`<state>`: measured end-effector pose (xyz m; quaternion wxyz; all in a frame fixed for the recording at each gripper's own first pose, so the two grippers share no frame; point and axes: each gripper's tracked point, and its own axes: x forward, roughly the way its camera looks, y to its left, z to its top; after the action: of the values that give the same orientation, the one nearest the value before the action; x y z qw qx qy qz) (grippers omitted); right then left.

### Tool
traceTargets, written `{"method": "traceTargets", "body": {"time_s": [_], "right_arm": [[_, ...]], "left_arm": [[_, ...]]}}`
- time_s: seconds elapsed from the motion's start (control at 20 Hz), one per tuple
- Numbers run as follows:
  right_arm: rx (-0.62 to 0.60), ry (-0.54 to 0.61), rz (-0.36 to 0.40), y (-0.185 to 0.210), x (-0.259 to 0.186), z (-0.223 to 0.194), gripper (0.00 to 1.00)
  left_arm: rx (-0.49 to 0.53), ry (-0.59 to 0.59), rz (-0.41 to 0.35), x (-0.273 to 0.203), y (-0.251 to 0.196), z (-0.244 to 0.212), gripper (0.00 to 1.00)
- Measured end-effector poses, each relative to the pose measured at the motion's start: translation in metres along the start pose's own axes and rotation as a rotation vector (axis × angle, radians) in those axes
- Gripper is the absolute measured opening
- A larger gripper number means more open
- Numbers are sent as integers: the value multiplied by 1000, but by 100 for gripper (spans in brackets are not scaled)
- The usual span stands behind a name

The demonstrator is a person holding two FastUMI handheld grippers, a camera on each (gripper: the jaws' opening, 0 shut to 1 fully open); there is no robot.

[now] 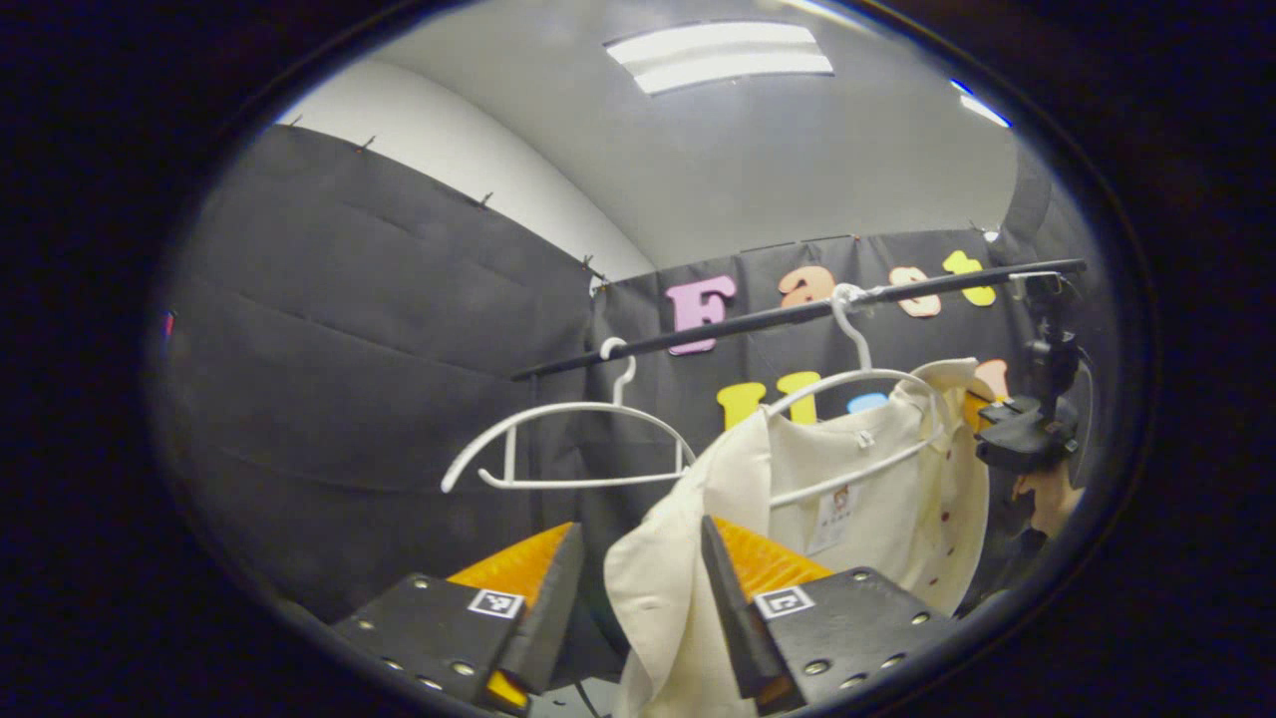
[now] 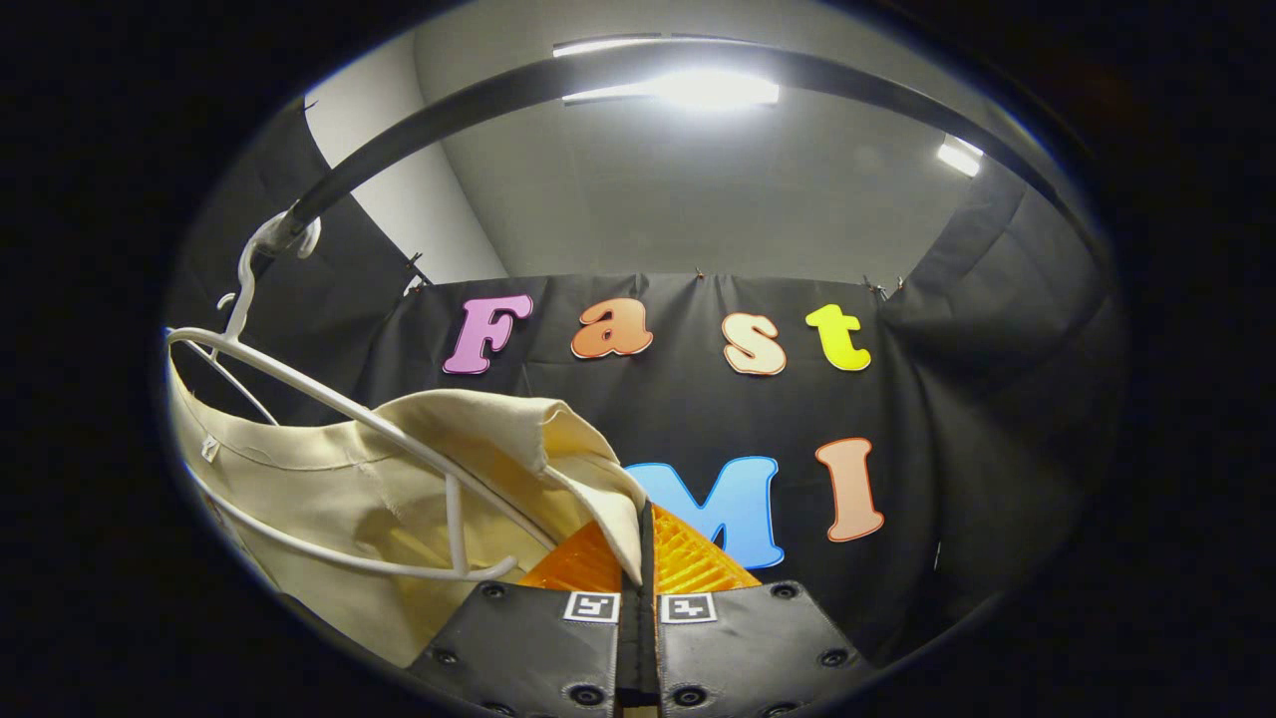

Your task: Grasp the clothes on the hanger with both hands and then place them into the laundry hamper below.

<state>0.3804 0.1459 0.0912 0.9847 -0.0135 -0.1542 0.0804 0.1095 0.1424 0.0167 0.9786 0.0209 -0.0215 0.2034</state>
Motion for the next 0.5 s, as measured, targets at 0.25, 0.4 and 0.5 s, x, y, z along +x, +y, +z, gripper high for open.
{"method": "traceTargets", "body": {"time_s": [0.25,0.4,0.5], "right_arm": [[-11,2,9,6,-3,-1,1],[-17,-1,10,3,-5,0,0],[-19,-5,10,1,-5,1,0]], "left_arm": [[12,54,-6,16,-13,-34,93],[45,73,12,33,-10,-41,94],[91,87,33,37,-7,-41,84]]}}
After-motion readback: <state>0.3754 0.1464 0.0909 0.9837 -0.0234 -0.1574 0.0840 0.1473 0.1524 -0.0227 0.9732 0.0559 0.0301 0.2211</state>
